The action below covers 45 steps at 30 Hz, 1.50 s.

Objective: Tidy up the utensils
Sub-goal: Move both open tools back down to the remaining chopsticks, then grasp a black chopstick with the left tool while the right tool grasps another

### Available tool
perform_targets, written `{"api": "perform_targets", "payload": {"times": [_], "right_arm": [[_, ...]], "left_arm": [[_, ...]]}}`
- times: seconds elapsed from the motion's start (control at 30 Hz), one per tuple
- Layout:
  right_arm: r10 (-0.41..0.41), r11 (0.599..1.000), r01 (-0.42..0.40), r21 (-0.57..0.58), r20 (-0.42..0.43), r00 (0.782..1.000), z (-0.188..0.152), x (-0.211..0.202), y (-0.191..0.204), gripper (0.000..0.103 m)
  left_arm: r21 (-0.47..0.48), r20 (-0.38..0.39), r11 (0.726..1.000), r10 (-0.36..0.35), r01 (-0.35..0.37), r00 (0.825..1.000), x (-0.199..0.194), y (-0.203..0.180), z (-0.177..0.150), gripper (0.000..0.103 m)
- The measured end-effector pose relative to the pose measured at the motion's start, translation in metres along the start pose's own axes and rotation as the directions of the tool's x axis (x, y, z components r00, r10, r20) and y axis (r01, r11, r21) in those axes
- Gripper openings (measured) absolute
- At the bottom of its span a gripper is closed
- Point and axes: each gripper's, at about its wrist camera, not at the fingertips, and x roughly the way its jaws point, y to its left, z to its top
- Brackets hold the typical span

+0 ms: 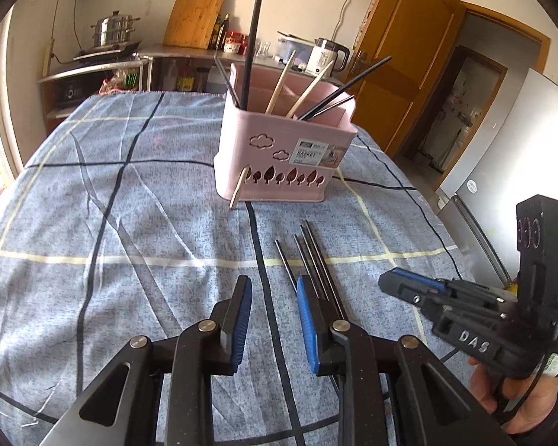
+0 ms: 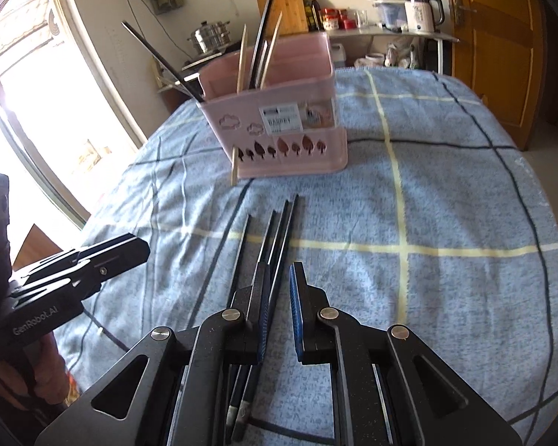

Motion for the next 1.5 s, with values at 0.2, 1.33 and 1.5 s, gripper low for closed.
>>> {"api": "perform_targets", "payload": {"times": [0.2,1.33,1.5], "right_arm": [[0.002,1.000,-0.001,0.014,-0.047,0.999,0.001,0.025,-0.004,0.011],[-0.051,0.999,0.051,-0.001,-0.114,0.992,-0.005,0.040,-0.021,0.008],[-0.046,0.999,0.045,-0.012,-0.121,0.992,-0.007,0.037,-0.026,0.008]], "left_arm": [[-0.043,-0.046,0.999,0.000,-0.002,0.999,0.029,0.008,0.003,0.025],[0.015,-0.117,0.996,0.094,-0.093,0.989,0.096,-0.016,0.013,0.018],[0.094,-0.127,0.991,0.107,-0.095,0.986,0.094,-0.019,0.011,0.004]]}}
